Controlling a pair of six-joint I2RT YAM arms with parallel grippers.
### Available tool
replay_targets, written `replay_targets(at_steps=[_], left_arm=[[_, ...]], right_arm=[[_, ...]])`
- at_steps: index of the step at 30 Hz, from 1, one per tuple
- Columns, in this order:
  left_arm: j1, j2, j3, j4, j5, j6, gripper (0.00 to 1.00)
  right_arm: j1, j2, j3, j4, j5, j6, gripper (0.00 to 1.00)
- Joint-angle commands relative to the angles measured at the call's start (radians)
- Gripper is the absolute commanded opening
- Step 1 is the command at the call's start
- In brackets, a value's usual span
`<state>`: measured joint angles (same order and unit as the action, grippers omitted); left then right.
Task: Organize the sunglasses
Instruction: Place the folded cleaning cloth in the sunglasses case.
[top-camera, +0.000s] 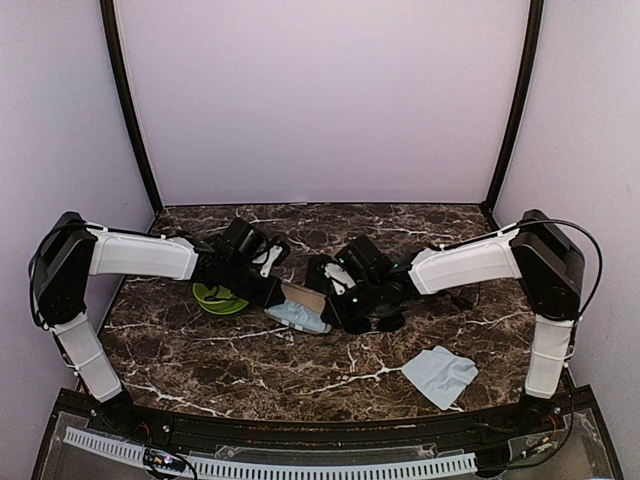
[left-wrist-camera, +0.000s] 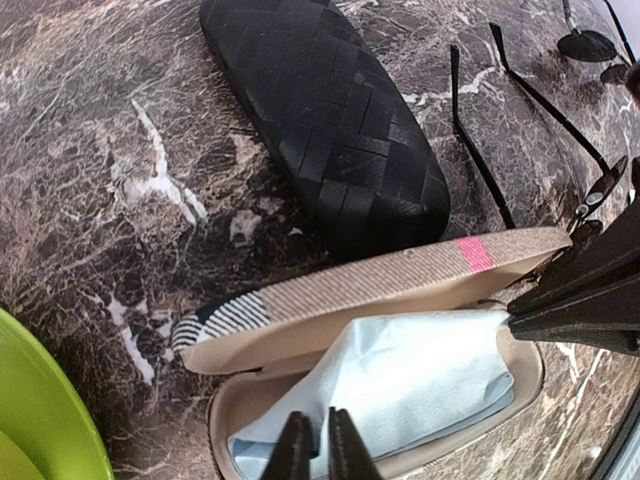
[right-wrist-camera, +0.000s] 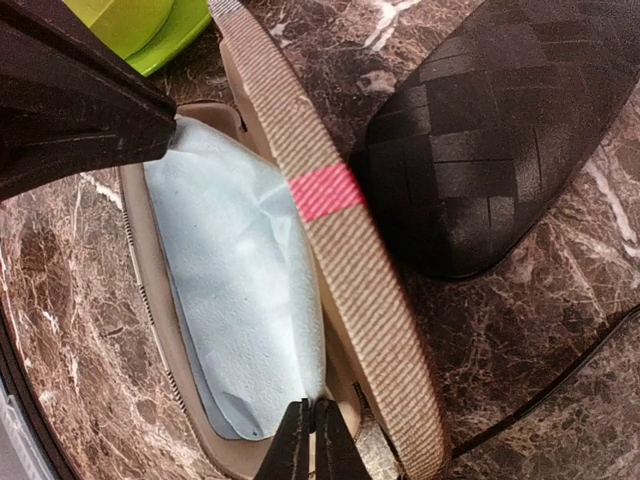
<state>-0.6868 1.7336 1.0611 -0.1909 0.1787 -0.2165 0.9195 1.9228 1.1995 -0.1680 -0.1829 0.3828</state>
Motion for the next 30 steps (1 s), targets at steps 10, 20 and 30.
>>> replay_targets(at_steps=[10,20,30], left_arm=[[0.006,-0.029,0.017,-0.054,-0.113,0.01,0.32],[-0.011,-0.071,-0.043,-0.024,-0.118,-0.006,0.42],[-0.06,-0.085,-0.099,-0.023,-0.148,-0.022,0.35]], right_arm=[[-0.008,-0.049,0.027,-0.027,0.038,-0.013,0.22],[0.001,-0.105,-0.008,0.008,0.014,-0.001,0.29],[0.007,-0.125,-0.04,0.019,0.022,0.011,0.29]])
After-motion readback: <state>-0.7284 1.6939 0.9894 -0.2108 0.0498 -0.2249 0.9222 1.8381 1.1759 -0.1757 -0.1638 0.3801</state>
